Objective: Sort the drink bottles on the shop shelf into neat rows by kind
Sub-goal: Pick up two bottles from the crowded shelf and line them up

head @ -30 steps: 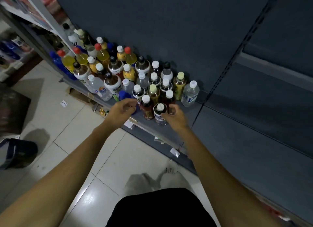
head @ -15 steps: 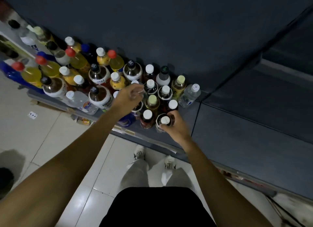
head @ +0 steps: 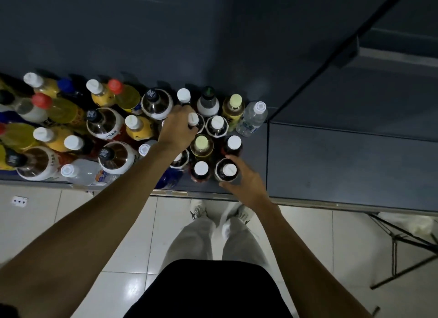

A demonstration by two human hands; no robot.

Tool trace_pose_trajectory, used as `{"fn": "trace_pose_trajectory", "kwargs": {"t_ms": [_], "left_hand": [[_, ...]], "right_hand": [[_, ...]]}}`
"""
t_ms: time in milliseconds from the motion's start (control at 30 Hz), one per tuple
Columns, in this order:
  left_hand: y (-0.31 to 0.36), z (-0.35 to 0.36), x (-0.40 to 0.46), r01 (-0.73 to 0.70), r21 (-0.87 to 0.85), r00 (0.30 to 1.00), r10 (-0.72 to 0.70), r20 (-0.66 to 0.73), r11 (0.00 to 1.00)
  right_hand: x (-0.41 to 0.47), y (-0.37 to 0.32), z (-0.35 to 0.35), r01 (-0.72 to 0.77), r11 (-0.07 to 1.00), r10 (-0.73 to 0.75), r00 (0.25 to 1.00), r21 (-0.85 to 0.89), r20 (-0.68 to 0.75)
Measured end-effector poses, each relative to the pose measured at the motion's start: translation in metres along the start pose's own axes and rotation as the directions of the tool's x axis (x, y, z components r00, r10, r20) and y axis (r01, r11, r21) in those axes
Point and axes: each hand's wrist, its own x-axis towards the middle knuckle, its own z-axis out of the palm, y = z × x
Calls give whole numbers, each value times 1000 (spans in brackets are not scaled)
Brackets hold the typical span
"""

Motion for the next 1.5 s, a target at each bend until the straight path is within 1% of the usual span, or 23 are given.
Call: {"fn": "trace_pose_trajectory", "kwargs": {"t_ms": [133, 233, 333, 533, 633, 800, 867, 967, 1033, 1133, 1200, 1300, 1367, 1433, 1500], "left_hand": [[6, 0, -1, -7, 49, 1000, 6, 30, 999], [11, -1, -3, -25, 137, 998, 16, 68, 990], [14, -2, -6, -26, 168, 997, 15, 71, 986], [19, -6, -17, 8, 141, 1000, -11, 20, 990], [24, -8, -24, -14, 126, 999, 18, -31, 992], [38, -26, -36, -15, 186, 991, 39, -127, 982], [41, -32, -42, -59, 168, 983, 86, -160, 984], [48, -41, -53, -132, 162, 961, 167, -223, 978], [55, -50, -59, -143, 156, 940, 184, -288, 977], [71, -62, -72, -197, 79, 901, 212, -379, 977], [88, -68, -85, -258, 50, 856, 252, -451, 965], [111, -77, -98, -319, 51, 781, 293, -551, 946], [124, -83, -105, -352, 41, 754, 309, -580, 935], [137, -87, -114, -399, 4, 752, 330, -570, 917], [152, -82, -125, -434, -71, 758, 322, -567, 898]], "right_hand": [[0, -5, -5, -6, 1000, 5, 1000, -15, -1], [-2, -9, -10, -5, 1000, 4, 1000, -21, -5], [-8, -7, -9, -2, 1000, 1, 999, -17, -32], [-16, -2, -17, -16, 1000, 17, 998, 4, -54], [-21, -2, -22, -23, 1000, 24, 996, 8, -81], [-36, -5, -32, -4, 1000, 3, 990, -8, -138], [-39, -10, -38, 22, 1000, -18, 984, 19, -176], [-44, -17, -45, 76, 989, -49, 977, 125, -205], [-47, -21, -49, 130, 981, -96, 969, 141, -226], [-49, -27, -56, 195, 974, -158, 949, 115, -274], [-52, -31, -65, 226, 968, -184, 934, 108, -305], [-60, -37, -82, 274, 959, -230, 906, 78, -354], [-68, -40, -92, 331, 942, -283, 872, 56, -401], [-78, -42, -101, 392, 918, -327, 831, 56, -450], [-89, -41, -110, 443, 888, -332, 801, 122, -498]]}}
